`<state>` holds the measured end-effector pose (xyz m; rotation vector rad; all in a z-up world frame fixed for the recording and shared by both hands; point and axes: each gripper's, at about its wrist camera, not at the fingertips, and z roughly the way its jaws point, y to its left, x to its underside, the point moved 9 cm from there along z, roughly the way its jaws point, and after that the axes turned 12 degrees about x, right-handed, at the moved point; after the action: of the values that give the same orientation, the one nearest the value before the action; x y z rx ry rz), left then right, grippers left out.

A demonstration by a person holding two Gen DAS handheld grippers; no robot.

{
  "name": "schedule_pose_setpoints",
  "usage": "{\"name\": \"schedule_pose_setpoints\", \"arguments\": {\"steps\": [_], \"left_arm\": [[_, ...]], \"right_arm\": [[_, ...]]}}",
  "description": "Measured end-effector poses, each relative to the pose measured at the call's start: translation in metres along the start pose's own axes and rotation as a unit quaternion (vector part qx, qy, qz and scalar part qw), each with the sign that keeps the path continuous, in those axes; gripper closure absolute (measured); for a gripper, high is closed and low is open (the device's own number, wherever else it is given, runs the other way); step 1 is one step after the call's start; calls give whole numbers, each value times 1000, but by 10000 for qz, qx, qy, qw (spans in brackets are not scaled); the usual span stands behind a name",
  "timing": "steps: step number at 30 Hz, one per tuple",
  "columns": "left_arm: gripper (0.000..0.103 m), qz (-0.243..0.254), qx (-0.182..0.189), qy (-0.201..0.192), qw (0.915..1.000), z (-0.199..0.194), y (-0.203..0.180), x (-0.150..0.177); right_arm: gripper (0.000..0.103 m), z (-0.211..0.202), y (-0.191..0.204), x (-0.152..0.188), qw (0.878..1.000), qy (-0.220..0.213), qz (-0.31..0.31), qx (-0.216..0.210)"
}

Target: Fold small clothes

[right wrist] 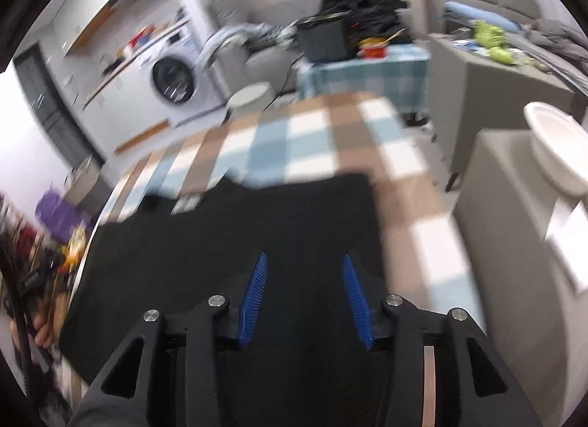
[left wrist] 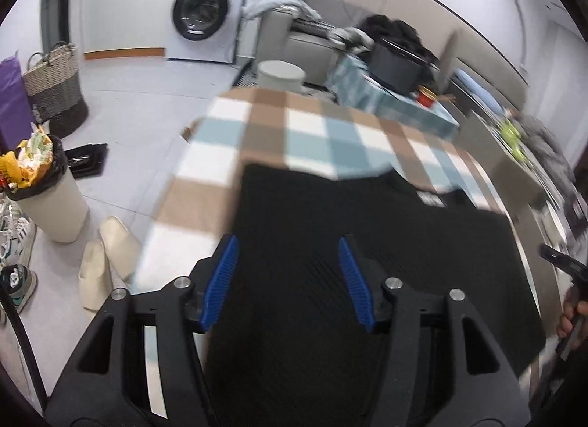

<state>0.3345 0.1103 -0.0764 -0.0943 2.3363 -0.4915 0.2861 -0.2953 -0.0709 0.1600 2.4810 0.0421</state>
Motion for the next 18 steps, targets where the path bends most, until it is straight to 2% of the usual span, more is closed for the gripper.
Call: {"name": "schedule_pose_setpoints", "arguments": {"steps": [4, 6, 8, 10, 12, 14, 18], "left_arm": [[41, 495, 475, 347, 9970, -1, -60, 53], [40, 787, 620, 489, 9938, 3, -85, 76], [40, 1092, 686, 769, 9887, 10, -107, 103], [40, 1337, 733, 918, 9840, 12, -121, 121], [40, 1557, 556, 1048, 9807, 12, -125, 137], [40, 1552, 393, 1169, 9801, 10, -118, 151], [37, 1357, 405, 1107, 9837, -7, -103, 167]], "right_arm": [[58, -5, 51, 50, 9974, 339, -587, -245], [51, -6, 79, 73, 9949, 424, -814, -423], [51, -4, 104, 98, 9916, 558, -1024, -554], [51, -3, 119, 116, 9892, 590, -1250, -498], [44, -6, 127, 129, 9867, 415, -1548, -276], [40, -12, 129, 141, 9831, 337, -1793, -157], [39, -23, 112, 158, 9834, 331, -1782, -36]]}}
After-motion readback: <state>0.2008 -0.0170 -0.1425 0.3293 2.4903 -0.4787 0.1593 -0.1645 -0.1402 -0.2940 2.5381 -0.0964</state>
